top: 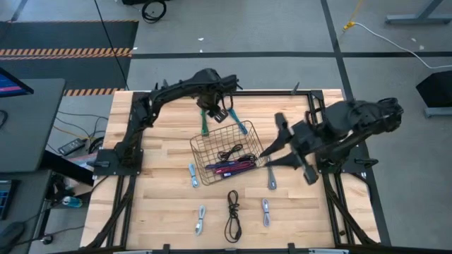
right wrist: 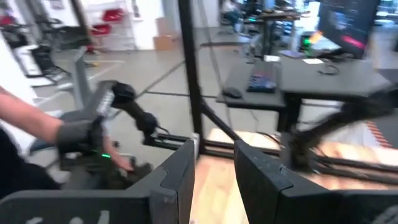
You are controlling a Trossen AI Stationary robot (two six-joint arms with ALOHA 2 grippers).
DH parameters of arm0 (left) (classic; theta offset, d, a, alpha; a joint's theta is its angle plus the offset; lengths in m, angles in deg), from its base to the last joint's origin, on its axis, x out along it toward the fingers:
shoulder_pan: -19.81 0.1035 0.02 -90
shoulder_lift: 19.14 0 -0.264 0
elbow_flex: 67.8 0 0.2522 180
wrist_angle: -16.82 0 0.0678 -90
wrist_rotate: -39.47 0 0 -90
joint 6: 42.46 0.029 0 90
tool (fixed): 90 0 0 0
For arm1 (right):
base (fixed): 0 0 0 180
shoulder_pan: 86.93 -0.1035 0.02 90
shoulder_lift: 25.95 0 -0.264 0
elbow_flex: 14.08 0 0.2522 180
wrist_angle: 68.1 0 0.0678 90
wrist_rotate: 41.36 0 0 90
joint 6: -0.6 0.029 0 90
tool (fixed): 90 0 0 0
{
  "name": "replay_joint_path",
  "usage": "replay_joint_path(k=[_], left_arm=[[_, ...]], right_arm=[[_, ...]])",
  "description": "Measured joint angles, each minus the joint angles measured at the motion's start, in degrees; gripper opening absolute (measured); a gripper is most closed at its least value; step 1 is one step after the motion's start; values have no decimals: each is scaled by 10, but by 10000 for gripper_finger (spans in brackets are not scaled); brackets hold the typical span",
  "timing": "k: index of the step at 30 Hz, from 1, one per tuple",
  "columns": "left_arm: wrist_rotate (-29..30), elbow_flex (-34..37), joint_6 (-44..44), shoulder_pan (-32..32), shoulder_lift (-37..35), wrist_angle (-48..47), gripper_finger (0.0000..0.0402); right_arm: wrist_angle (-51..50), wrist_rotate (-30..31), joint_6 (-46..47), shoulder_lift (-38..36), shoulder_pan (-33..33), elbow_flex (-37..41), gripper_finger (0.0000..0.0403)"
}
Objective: Pick and place USB-C Cables
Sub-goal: Put the white USB cable into the gold wire basket
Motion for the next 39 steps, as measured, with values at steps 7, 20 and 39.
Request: replay_joint_path(k=[7,20,39], left_arm=[[49,0,4,-45,0,-11,130],[83,0,45,-88,-48,-11,130],[42,0,-202,-124,-174,-10,130]], right_arm=[[-115,65,54,-57,0,0,117],[-227,165,104,-138,-10,0,117],[-385,213,107,-211,-10,0,117]])
